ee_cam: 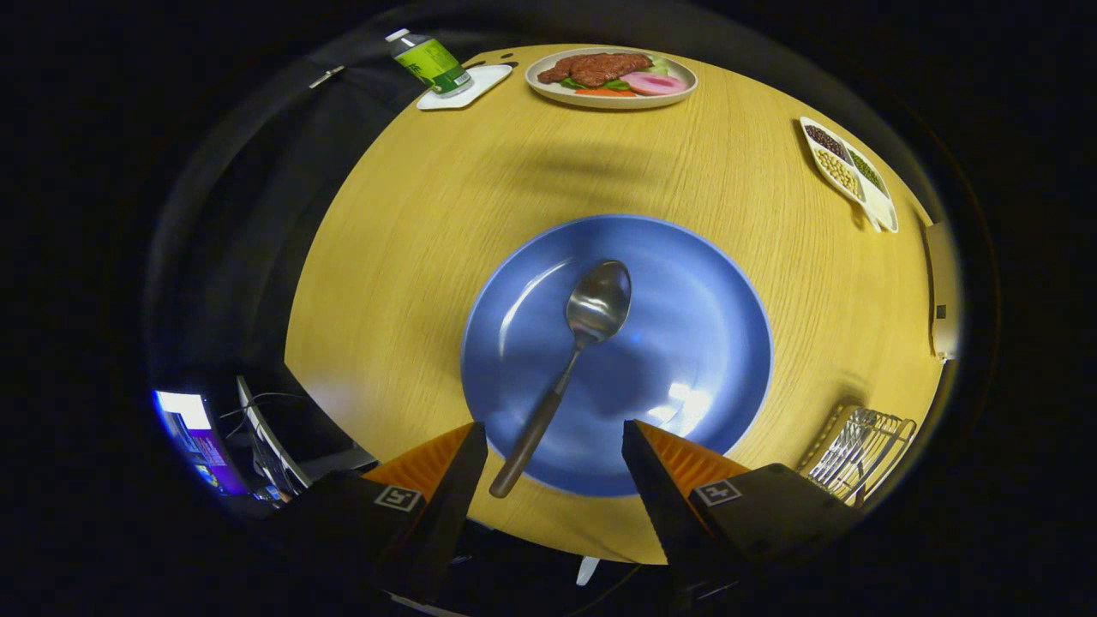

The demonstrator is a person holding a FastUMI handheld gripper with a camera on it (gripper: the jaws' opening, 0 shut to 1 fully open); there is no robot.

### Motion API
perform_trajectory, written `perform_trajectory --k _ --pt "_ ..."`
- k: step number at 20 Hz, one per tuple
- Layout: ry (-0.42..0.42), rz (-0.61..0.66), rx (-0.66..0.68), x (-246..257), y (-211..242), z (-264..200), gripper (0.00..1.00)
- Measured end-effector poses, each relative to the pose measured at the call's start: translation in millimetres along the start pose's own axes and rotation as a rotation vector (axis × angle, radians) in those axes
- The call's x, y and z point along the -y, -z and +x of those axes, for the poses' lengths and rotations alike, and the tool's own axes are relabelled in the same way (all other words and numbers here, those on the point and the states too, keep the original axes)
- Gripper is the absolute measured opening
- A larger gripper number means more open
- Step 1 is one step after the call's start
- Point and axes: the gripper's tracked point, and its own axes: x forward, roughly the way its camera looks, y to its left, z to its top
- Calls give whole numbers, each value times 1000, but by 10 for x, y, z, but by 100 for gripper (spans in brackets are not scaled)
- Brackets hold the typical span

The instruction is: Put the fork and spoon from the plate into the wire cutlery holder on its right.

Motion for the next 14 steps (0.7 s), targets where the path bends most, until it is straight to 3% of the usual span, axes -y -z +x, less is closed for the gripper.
perform_trajectory --k 2,4,6,7,9,14 --pt "-10 36 -16 -53 2 63 94" --pt "-15 45 -33 -96 18 116 81" --pt "-23 70 -62 -136 64 168 66" --pt "-31 91 -78 -160 82 191 43" --pt "-39 106 -93 -180 133 206 28" --pt "-46 107 -92 -145 121 177 16"
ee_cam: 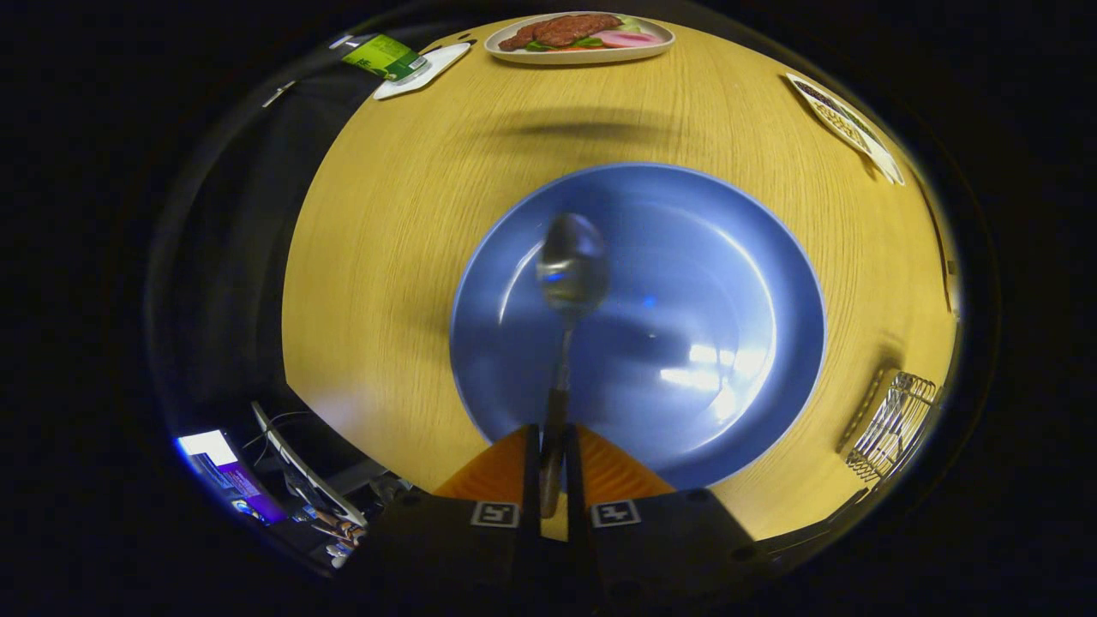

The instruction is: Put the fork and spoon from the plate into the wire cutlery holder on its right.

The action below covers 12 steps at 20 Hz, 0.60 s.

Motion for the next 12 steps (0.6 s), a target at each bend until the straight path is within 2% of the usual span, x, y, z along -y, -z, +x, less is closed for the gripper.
perform_trajectory --k 6,12 --pt "-31 -79 4 38 65 -69 8" --pt "-53 -77 24 171 64 -259 8"
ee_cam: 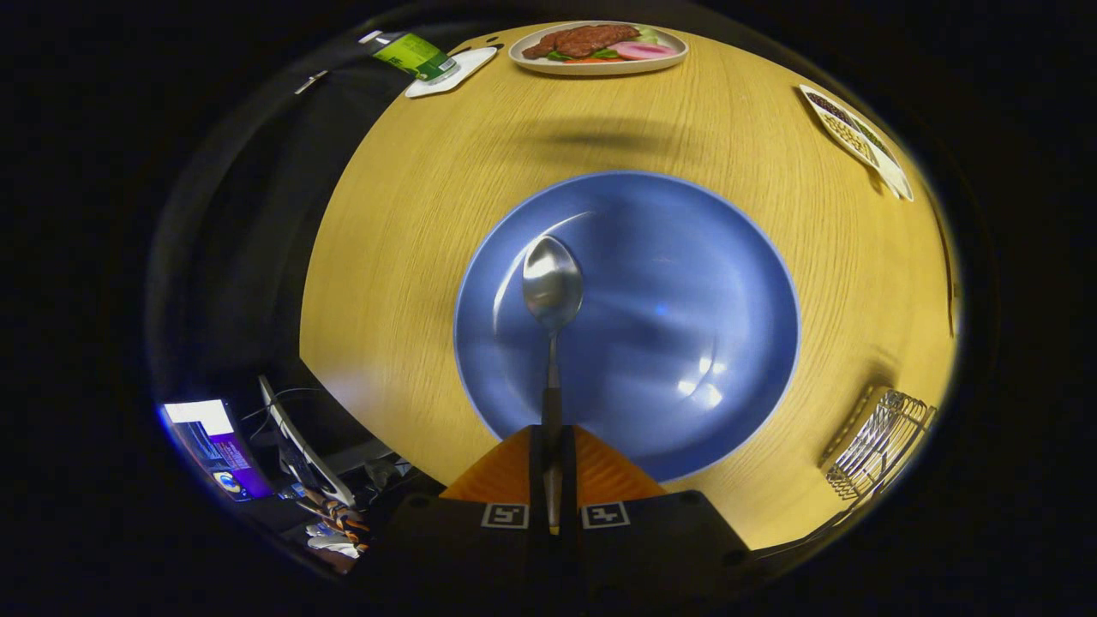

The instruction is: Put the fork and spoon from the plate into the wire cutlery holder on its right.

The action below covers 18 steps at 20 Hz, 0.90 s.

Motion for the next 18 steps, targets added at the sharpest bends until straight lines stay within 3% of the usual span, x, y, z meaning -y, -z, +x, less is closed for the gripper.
perform_trajectory --k 7,18 --pt "-4 -70 45 202 75 -328 8" --pt "-69 7 57 314 139 -666 5"
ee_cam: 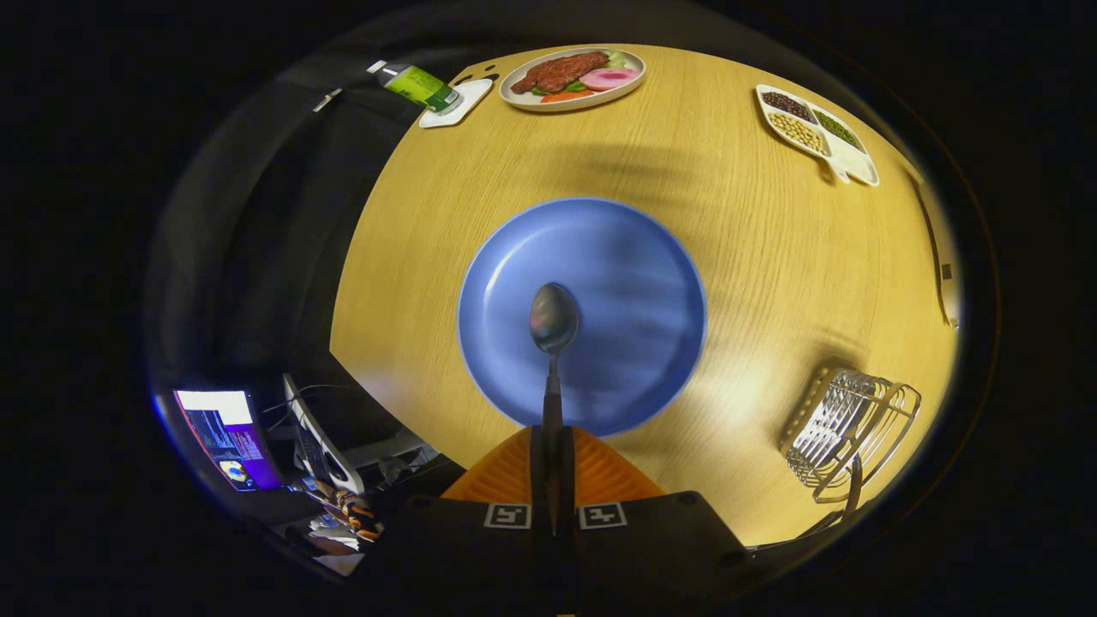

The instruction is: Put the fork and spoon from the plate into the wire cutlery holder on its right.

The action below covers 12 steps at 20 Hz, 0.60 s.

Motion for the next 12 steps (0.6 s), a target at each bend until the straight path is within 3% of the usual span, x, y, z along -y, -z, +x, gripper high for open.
perform_trajectory --k 8,12 --pt "-34 19 48 312 150 -965 5" --pt "0 14 40 630 397 -1427 5"
